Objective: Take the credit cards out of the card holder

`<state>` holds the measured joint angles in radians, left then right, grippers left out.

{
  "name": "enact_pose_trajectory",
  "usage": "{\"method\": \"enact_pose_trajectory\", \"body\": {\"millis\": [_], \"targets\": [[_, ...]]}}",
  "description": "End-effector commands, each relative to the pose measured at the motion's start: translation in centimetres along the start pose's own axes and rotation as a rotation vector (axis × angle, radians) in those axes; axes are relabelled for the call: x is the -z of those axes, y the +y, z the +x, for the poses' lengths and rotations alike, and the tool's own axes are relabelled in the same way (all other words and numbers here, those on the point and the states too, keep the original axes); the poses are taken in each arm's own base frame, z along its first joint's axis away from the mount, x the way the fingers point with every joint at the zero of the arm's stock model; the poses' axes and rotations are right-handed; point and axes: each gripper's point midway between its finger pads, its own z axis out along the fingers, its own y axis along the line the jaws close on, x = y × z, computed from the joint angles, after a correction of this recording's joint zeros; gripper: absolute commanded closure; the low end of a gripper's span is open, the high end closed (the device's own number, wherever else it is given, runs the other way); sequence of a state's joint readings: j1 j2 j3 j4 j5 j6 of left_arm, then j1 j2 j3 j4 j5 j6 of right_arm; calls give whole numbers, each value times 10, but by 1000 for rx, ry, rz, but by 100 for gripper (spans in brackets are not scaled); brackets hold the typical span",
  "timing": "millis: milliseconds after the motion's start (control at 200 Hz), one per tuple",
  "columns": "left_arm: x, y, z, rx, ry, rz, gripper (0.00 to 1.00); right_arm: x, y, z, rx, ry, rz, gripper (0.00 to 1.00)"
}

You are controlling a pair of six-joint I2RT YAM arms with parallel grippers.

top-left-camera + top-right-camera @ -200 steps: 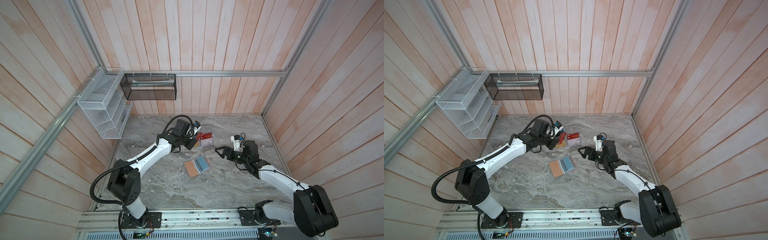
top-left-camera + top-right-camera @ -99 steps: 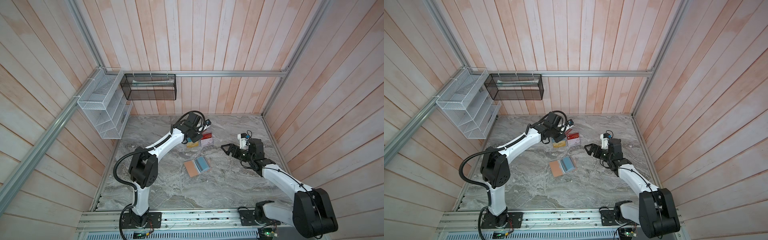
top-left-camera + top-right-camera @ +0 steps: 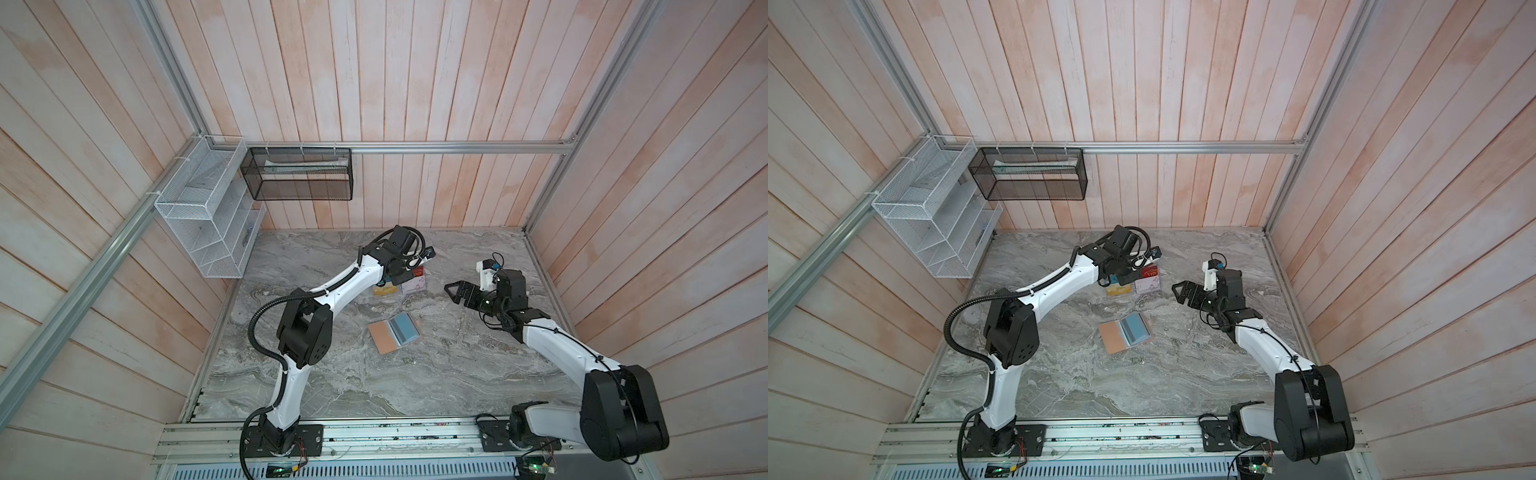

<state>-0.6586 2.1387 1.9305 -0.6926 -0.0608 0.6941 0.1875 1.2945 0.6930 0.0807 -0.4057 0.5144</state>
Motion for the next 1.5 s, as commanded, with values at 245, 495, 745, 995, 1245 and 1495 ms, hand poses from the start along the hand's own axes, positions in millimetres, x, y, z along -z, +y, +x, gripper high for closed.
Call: {"method": "enact_pose_trajectory", "body": {"millis": [245,495,745,995,1245,1495], "targets": [[-24,-1,-1,-95,56,7,100,2,-10,-13,68,-21,83,2],[-37,-8,5,-116,92,9,100,-1,-11,-11,69,-24,70,2],[-42,-7,2,-151,104,-8,100,-4,-9,-9,68,-15,47,2],[-48,-8,4,-184,122,-21,100,0,-2,-8,64,-25,13,2],[-52,-3,5,-211,133,-47,100,1,-6,-7,53,-28,2,2],[-55,1,3,-246,140,-74,100,1,-8,-9,44,-36,-3,2]]}}
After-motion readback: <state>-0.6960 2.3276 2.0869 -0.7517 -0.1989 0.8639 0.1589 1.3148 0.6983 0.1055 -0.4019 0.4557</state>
